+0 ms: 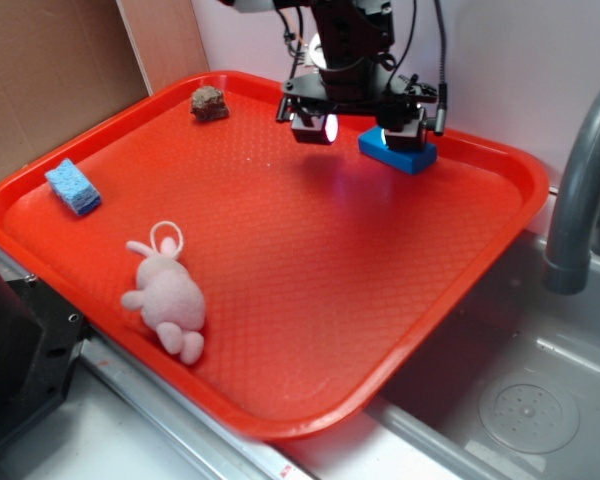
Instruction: Grab the blue block.
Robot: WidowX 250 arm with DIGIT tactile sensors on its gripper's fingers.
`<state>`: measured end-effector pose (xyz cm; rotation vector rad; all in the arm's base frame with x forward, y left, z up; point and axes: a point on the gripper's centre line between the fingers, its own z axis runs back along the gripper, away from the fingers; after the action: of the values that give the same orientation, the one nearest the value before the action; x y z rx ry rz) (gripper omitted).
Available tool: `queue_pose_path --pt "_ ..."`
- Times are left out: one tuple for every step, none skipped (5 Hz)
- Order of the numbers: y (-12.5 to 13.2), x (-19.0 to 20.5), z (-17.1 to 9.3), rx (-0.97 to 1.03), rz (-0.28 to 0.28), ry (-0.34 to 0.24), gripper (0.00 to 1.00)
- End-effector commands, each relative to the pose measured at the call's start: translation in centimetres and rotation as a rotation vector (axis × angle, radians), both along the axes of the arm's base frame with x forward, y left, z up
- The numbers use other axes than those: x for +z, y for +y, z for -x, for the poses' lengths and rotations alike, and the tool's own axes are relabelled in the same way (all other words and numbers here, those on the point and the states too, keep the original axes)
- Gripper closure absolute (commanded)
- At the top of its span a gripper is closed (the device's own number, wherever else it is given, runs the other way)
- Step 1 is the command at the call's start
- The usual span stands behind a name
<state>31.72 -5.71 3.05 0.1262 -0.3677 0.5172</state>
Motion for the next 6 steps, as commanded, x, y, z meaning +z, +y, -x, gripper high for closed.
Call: queue_pose_path --pt "0.2 3.6 4.9 -0.090 0.079 0.128 0.00" --pt "0.1 4.0 4.3 -0.109 0.044 0.038 0.00" --pt "2.9 8.2 -0.3 -0.097 -0.003 -0.117 0.00" --pt "3.1 7.8 -5.1 -0.090 -0.019 -0.138 0.00" --pt "2.4 7.2 -6.9 -0.105 -0.021 -0.129 0.00" --pt "2.2 6.3 -7.5 -0.110 -0.014 -0.101 0.00"
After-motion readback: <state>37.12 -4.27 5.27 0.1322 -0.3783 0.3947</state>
